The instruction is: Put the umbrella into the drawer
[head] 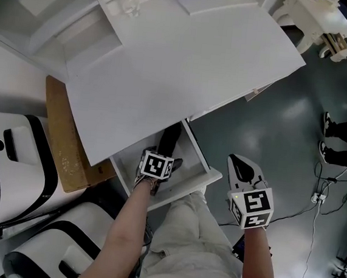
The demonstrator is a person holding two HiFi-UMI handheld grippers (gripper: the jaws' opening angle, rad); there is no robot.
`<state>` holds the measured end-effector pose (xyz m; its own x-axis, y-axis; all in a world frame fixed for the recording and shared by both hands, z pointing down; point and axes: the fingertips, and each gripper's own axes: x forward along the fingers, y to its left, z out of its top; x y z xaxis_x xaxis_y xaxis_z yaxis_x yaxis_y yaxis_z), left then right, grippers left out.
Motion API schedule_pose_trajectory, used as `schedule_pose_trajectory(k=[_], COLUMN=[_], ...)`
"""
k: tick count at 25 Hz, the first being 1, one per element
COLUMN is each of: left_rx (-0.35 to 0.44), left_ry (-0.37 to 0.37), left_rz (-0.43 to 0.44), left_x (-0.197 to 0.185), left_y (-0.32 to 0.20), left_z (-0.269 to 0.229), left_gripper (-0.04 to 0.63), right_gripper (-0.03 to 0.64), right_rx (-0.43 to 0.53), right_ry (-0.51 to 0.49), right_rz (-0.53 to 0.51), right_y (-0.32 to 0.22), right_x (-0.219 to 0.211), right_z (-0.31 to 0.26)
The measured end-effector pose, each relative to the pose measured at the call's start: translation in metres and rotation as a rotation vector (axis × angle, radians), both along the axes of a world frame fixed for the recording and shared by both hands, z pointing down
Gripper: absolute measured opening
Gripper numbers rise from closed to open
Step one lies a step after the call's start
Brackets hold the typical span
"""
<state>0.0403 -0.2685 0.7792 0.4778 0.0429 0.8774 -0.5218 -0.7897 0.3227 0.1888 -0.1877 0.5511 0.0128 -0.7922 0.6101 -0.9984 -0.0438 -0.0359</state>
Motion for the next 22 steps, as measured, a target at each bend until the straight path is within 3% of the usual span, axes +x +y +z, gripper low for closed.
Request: schedule_pose_trajectory(k=[10,22], left_rx=[0.018,0.113], left_ry=[0.006,0.065], left_rz=[-0.04,-0.107], left_x=[-0.001,-0.01], left_y=[-0.001,-0.006], left_z=[-0.037,-0.086], left_gripper=[0.485,0.429], right_gripper=[0.008,0.008], right_rx=[0.06,0.151], right_ry=[0.018,0.067], right_rz=[0.016,-0.005], right_y=[-0.003,-0.017], right_x=[0.011,0.028], right_z=[-0.028,-0.073])
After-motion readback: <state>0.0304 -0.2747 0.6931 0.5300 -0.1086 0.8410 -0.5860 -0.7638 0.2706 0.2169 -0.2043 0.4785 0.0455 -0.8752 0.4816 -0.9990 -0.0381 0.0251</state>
